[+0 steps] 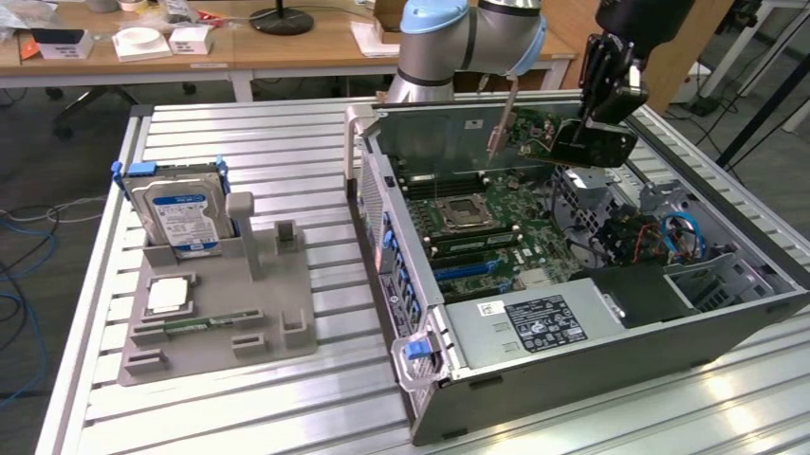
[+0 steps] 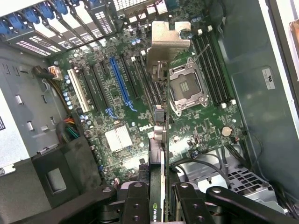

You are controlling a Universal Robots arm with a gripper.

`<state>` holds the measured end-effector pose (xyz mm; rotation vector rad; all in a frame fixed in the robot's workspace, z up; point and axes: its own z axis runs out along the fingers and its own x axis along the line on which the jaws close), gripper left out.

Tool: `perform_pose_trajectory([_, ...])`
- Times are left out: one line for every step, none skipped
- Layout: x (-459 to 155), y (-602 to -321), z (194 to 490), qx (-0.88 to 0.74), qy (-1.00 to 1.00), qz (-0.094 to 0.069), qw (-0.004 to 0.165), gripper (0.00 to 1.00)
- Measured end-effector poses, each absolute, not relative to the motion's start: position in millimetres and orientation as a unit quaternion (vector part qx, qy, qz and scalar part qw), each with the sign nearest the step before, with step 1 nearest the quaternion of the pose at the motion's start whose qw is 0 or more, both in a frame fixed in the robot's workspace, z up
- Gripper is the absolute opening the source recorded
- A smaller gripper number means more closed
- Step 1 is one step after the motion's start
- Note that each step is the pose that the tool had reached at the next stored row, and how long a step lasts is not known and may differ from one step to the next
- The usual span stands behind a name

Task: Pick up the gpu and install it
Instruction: 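Insert the gpu into the slot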

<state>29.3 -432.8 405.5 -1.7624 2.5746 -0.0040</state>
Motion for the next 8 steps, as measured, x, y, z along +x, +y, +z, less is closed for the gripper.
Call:
perform_pose_trajectory([29.3, -432.8, 405.5, -0.565, 0.825, -0.001, 0.011, 0.26])
perform_pose_trajectory([29.3, -432.8, 405.5, -0.566, 0.824, -0.001, 0.011, 0.26])
perform_pose_trajectory([29.3, -432.8, 405.5, -0.567, 0.824, -0.001, 0.011, 0.26])
perform_pose_trajectory([29.4, -432.8, 405.5, -0.567, 0.823, -0.001, 0.011, 0.26])
perform_pose_trajectory([29.4, -432.8, 405.5, -0.568, 0.823, -0.001, 0.011, 0.26])
perform_pose_trajectory([29.4, -432.8, 405.5, -0.569, 0.822, -0.001, 0.011, 0.26])
perform_pose_trajectory([29.4, -432.8, 405.5, -0.569, 0.822, -0.001, 0.011, 0.26])
perform_pose_trajectory([29.4, -432.8, 405.5, -0.57, 0.822, -0.001, 0.011, 0.26])
